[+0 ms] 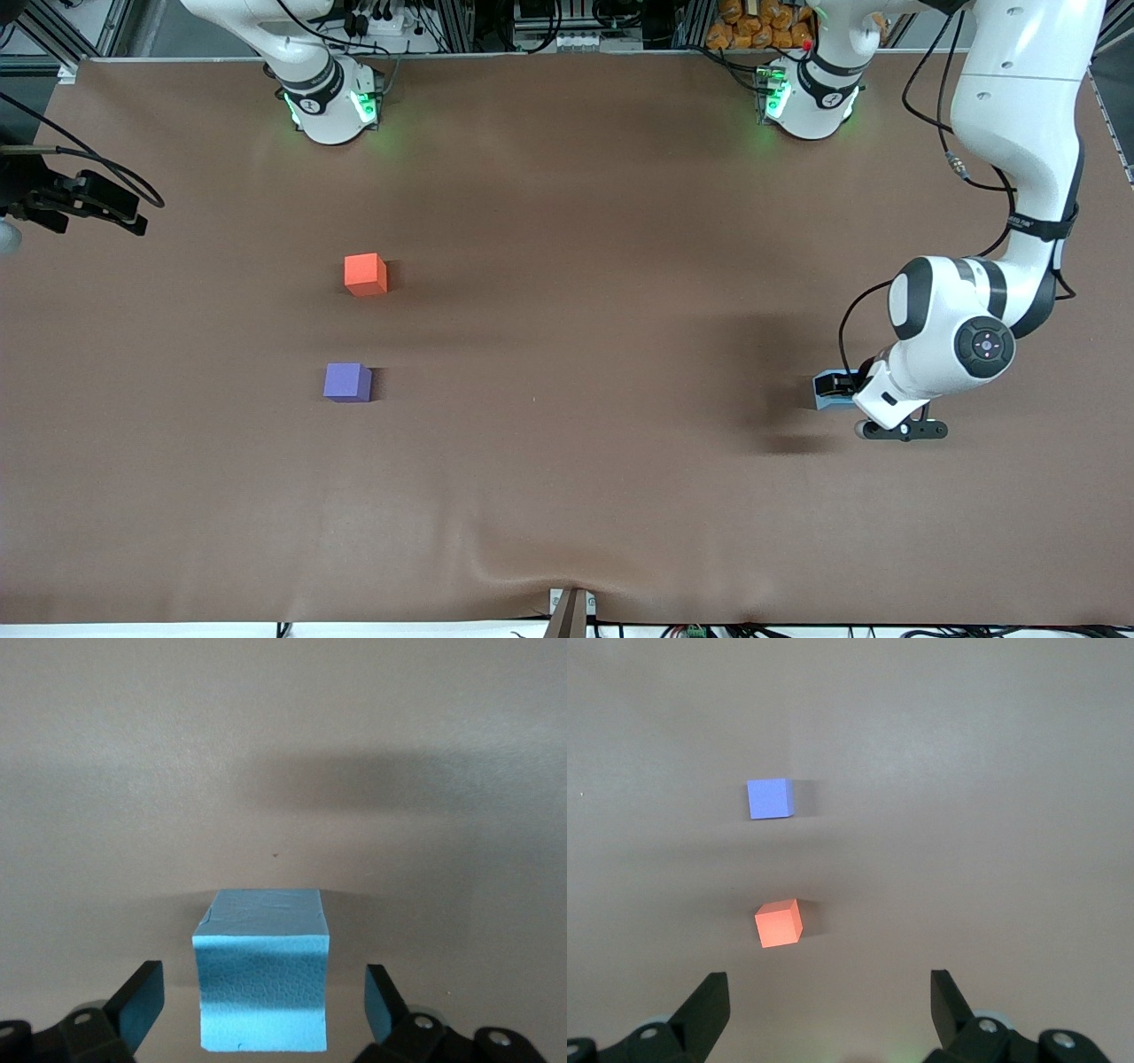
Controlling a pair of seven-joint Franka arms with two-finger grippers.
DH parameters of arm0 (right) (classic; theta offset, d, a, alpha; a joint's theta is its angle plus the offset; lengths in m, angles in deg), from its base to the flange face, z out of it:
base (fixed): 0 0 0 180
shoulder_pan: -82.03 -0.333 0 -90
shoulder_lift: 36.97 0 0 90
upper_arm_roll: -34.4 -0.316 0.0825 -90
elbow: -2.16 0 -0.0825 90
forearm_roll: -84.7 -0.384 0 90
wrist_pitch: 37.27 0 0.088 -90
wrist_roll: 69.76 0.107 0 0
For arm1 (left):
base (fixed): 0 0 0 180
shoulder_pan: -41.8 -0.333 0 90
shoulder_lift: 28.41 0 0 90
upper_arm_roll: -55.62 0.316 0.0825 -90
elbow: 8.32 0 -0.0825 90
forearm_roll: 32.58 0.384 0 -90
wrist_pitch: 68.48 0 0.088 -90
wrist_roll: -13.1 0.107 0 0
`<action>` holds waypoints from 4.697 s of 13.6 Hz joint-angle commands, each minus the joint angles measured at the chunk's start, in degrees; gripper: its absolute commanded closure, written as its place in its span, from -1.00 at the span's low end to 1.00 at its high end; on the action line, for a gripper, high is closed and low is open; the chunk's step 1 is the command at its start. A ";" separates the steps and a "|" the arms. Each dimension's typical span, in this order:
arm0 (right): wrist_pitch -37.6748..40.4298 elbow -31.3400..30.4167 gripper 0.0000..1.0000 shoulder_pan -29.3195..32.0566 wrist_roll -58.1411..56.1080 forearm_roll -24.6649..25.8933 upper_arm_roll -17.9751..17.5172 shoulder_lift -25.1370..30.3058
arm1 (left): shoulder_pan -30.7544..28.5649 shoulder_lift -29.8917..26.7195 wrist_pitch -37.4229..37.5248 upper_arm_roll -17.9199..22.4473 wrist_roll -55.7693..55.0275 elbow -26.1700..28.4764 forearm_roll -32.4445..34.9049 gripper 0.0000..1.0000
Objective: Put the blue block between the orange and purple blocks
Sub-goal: 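Close the left gripper on the light-blue cube and lift it, then carry the blue cube to mid-table while the right gripper reaches over, then grasp the blue cube with the right gripper while the left gripper releases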
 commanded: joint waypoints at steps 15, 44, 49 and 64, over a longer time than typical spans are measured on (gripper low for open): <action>-0.42 -1.04 -1.00 -0.48 0.97 -0.10 0.03 0.32 | 16.79 0.61 9.51 -0.85 -11.69 -9.82 3.36 1.00; -21.23 -12.63 -1.00 -27.01 24.42 -0.01 0.03 -7.76 | 46.27 9.79 16.60 4.57 -47.94 -30.24 -3.24 -1.00; -30.02 -13.52 -1.00 -33.60 27.16 0.95 0.11 -14.68 | 34.87 -5.17 28.58 6.18 -46.27 -29.27 -3.23 -1.00; -43.73 -1.38 -1.00 -46.89 55.27 9.66 0.11 -39.05 | 6.11 -20.99 36.34 6.00 -7.95 -20.07 0.37 -1.00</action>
